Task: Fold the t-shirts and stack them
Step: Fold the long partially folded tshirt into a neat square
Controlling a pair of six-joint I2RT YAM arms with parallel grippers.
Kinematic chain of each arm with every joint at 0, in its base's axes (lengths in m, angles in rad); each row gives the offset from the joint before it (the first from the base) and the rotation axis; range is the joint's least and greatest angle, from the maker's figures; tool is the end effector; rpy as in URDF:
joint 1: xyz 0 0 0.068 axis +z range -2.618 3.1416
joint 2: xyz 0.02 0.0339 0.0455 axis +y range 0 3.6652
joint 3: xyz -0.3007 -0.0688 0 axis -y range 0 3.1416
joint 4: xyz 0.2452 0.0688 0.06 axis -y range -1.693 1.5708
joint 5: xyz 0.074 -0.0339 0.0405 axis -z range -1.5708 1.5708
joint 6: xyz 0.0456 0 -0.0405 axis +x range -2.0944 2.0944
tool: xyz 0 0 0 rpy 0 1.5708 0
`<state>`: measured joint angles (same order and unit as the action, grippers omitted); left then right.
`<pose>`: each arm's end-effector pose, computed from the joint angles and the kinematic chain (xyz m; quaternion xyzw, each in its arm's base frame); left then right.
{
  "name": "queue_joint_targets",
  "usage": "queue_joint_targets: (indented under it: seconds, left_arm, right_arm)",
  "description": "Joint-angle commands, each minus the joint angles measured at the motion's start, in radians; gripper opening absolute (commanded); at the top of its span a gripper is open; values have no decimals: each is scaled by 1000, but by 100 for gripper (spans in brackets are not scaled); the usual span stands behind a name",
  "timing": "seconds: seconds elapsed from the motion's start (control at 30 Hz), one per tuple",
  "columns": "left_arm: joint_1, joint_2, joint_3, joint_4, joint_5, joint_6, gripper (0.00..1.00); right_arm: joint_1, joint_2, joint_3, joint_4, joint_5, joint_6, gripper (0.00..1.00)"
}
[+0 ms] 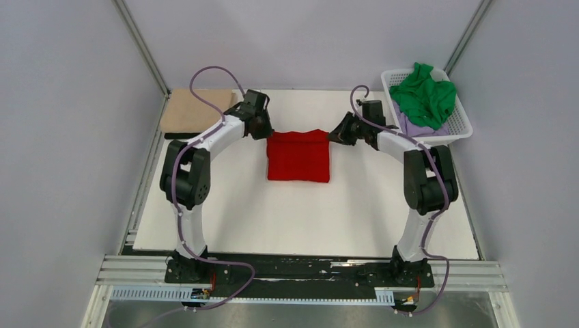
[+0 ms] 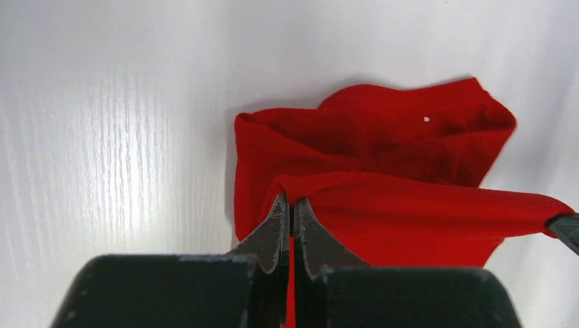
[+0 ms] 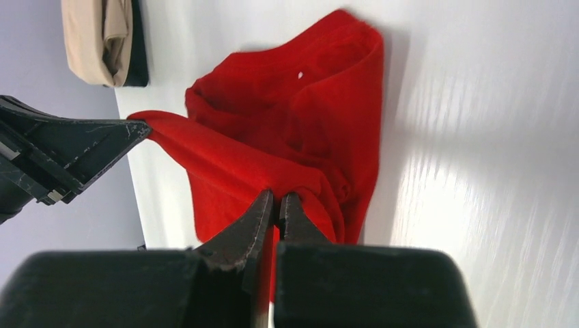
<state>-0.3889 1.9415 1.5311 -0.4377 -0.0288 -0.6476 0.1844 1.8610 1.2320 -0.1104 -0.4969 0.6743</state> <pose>0.4232 -0.1720 0.2613 -0.1257 0.9269 -0.1634 0.3138 0.4127 0.0991 0.2290 0.1187 0.8844 0.3675 0.2623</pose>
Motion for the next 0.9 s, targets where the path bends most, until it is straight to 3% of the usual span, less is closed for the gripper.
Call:
queue_joint_targets:
  seconds: [0.0, 0.03, 0.07, 0.13, 0.17, 0.2, 0.23, 0.3, 0.5, 0.67, 0.87]
  left_arm:
    - [55, 96, 98, -45, -81, -16, 0]
    - [64, 118, 114, -37, -70, -26, 0]
    - [68, 128, 122, -34, -56, -28, 1]
    - [77, 146, 155, -32, -51, -23, 17]
    - [80, 148, 180, -43, -53, -20, 46]
    - [82, 144, 194, -51, -50, -17, 59]
    - [82, 131, 211, -60, -46, -12, 82]
    - [82, 91, 209, -58, -16, -10, 98]
    - [62, -39, 82, 26, 150, -9, 100]
    - [29, -32, 20, 96, 243, -20, 100]
    - [29, 110, 133, 60, 254, -22, 100]
  right_arm:
    - [-36, 121, 98, 92, 57, -38, 0]
    - [-44, 154, 131, 94, 27, -38, 2]
    - [-49, 182, 163, 97, -8, -41, 11]
    - [-52, 219, 232, 82, -34, -59, 48]
    - [-51, 222, 256, 63, -35, -74, 56]
    - [-52, 212, 268, 50, -33, -80, 61]
    - [-52, 194, 265, 42, -30, -84, 65]
    - [-48, 134, 231, 41, -20, -85, 73]
    - [17, -19, 65, 76, -93, -80, 100]
    - [64, 1, 34, 197, -185, 6, 100]
    - [67, 161, 184, 257, -189, 86, 100]
